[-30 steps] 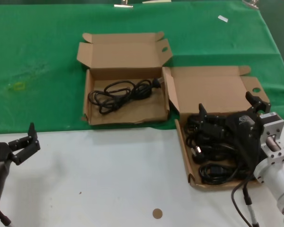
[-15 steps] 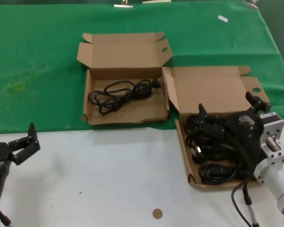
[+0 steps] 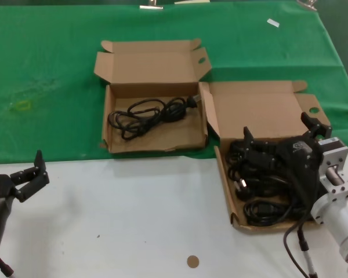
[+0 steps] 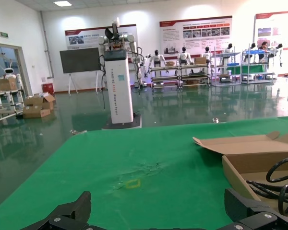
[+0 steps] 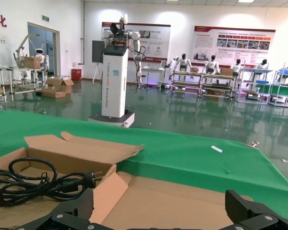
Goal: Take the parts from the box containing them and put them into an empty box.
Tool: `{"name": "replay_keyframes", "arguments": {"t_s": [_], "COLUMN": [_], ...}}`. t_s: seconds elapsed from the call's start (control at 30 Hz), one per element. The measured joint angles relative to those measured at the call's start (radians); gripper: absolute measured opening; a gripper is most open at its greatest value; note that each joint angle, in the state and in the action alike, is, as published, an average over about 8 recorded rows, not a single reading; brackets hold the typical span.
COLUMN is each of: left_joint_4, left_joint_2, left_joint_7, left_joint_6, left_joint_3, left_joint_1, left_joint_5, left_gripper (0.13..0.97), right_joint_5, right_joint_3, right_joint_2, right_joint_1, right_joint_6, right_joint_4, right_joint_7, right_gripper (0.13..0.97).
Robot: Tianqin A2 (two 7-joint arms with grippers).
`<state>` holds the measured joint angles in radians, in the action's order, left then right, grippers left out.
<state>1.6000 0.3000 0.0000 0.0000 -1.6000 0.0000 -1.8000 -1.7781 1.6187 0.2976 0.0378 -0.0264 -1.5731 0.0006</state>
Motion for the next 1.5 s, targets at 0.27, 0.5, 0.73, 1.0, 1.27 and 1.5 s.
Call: {"name": "replay_keyframes", "arguments": {"t_s": [0.27,0.5,0.73,1.0,1.27,1.5], "left_joint_4": [0.000,0.000,0.000,0.000,0.000,0.000], "left_joint_2": [0.000,0.000,0.000,0.000,0.000,0.000], "left_joint_7": [0.000,0.000,0.000,0.000,0.000,0.000], "left_joint_6": [0.000,0.000,0.000,0.000,0.000,0.000], "left_joint_3": [0.000,0.000,0.000,0.000,0.000,0.000], "left_joint_1": [0.000,0.000,0.000,0.000,0.000,0.000], "left_joint_5": [0.000,0.000,0.000,0.000,0.000,0.000], "left_gripper": [0.966,0.966,0.966,0.966,0.966,0.966], "right_joint_5": [0.000,0.000,0.000,0.000,0.000,0.000], "right_joint_3": [0.000,0.000,0.000,0.000,0.000,0.000], "right_joint_2": [0.000,0.000,0.000,0.000,0.000,0.000], "right_joint_1": [0.000,0.000,0.000,0.000,0.000,0.000], "right_joint_6": [0.000,0.000,0.000,0.000,0.000,0.000], "right_joint_4": [0.000,0.000,0.000,0.000,0.000,0.000], "right_joint_7": [0.000,0.000,0.000,0.000,0.000,0.000], "right_gripper": [0.966,0.966,0.966,0.966,0.966,0.966]}}
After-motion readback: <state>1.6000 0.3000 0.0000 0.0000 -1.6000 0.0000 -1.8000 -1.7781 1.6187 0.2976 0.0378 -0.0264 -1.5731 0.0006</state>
